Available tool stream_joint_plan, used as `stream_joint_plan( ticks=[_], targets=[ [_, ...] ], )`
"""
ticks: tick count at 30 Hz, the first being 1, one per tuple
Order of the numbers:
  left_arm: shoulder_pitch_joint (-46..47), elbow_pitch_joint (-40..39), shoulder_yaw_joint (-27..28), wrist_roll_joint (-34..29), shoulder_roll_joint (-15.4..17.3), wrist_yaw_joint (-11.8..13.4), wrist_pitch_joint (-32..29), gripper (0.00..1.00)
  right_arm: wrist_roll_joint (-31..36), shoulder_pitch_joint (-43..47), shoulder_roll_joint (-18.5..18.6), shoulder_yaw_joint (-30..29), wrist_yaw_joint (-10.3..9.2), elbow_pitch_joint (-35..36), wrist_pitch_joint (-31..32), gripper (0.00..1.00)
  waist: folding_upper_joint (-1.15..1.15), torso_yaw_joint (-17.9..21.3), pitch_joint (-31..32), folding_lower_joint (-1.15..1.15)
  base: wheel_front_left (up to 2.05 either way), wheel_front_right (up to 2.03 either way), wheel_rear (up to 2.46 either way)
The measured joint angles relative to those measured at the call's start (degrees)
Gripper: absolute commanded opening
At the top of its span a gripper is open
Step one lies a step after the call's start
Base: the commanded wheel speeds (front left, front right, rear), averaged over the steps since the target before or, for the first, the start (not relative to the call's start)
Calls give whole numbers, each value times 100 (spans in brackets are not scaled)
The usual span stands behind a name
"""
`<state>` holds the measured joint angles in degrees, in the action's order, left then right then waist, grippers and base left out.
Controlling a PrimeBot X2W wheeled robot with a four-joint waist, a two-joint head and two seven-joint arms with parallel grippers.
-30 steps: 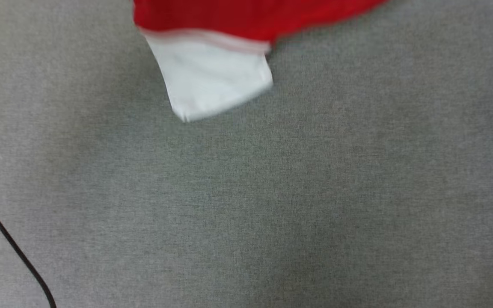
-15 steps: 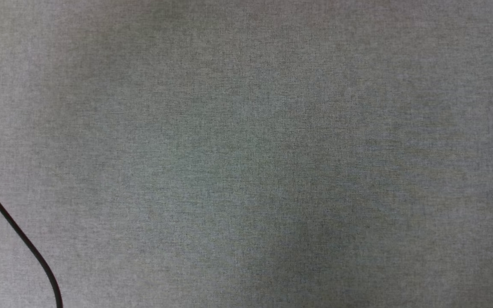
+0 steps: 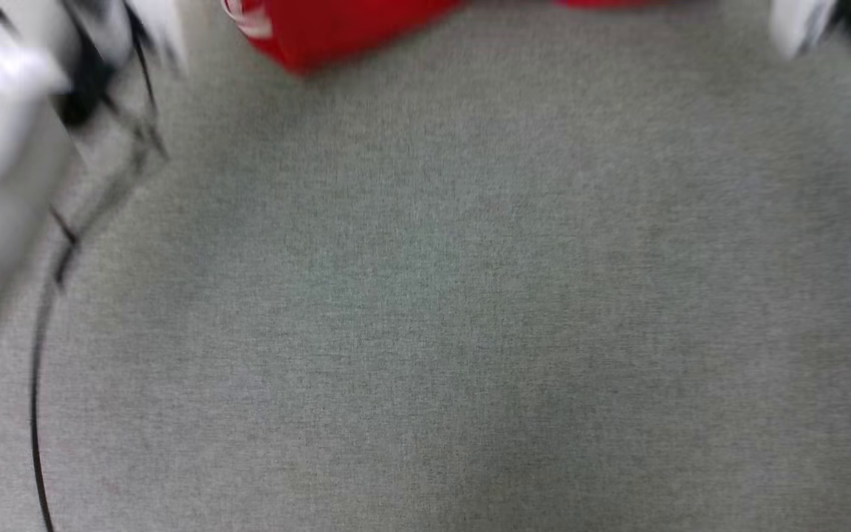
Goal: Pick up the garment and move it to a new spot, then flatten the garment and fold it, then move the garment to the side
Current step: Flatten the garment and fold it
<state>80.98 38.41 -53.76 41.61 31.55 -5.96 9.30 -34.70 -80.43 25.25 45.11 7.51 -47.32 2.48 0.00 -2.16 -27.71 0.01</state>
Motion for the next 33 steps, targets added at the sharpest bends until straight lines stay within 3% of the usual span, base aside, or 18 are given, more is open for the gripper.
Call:
stream_joint_plan(
  ticks=[8,19,27,33],
  targets=[
    [-2306,-1080,-301,335,304,681,215,0,-655,1602,350,812,0,290,-316,0,0,44,623,-1,0,0,0],
    [-5118,-3104,-760,879,1232,1833,132,0,-1338,3443,1047,1421,0,970,-615,0,0,23,1695,-2,0,0,0],
    [-6479,-3968,-1056,1267,1555,2482,126,0,-1679,4966,1675,1378,0,1700,-676,0,0,-91,2359,-3,0,0,0],
    [-7323,-4324,-1199,1612,1659,2803,204,0,-1728,6121,2036,918,1,2204,-595,0,0,-98,2700,-2,0,0,0]
  ],
)
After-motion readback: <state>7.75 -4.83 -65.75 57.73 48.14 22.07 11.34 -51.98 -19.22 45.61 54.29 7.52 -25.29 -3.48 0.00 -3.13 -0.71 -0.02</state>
